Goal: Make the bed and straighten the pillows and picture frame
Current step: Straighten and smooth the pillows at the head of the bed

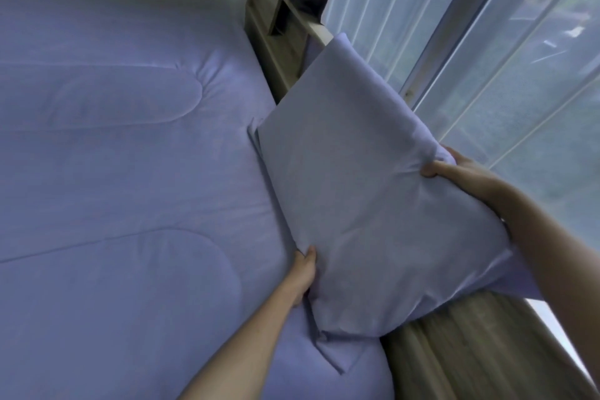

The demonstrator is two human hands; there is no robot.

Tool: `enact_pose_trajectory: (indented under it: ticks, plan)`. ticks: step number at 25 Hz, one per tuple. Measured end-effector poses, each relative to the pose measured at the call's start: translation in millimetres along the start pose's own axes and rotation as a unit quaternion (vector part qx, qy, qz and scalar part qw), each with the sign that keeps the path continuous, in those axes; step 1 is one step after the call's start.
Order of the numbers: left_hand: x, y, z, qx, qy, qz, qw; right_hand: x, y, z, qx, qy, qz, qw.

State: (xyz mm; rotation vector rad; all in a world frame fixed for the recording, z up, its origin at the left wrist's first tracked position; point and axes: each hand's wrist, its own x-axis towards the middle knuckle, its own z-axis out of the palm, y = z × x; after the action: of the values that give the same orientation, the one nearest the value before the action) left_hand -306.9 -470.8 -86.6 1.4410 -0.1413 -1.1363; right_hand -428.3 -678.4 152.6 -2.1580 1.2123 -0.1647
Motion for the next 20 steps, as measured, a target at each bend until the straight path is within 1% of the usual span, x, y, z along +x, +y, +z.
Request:
enact_pose_trajectory:
  ticks: [3,7,9,10,11,13,17,18,20]
  plan:
    - [-14.3,-2.9,-3.0,0.067,0.004,0.012,0.998,2.3,5.1,6.6,-0.026,0.023,-0.004,0.999]
    - [-39.2,-6.2,-11.2,0.115,-0.051,-0.01,0.992,-10.0,-1.5,11.4,-0.094,0.063,0.026,0.993]
    - [-50.0,1.8,-16.4,0.135,-0.052,-0.001,0.99,-22.9,-17.3,19.6,-0.2,0.132,0.036,0.97]
    - [-55.0,8.1,-19.0,0.145,-0.052,0.005,0.988,-31.7,-24.4,27.7,-0.252,0.184,0.018,0.95]
    - [-58.6,15.6,-21.1,0.153,-0.05,0.009,0.987,-42.3,-29.5,38.7,-0.28,0.228,-0.004,0.933]
    - [-69.0,36.1,-24.8,0.181,-0.052,0.024,0.982,-69.5,-35.3,59.9,-0.284,0.271,-0.008,0.92]
    - [-94.5,79.4,-38.8,0.256,-0.067,0.103,0.959,-116.5,-38.6,83.8,-0.246,0.27,0.018,0.931]
    - [-103.0,87.9,-44.2,0.263,-0.074,0.115,0.955,-128.0,-39.8,89.3,-0.225,0.273,0.011,0.935]
    - [-124.5,103.3,-56.3,0.287,-0.096,0.132,0.944,-154.0,-46.0,101.1,-0.146,0.29,-0.001,0.946]
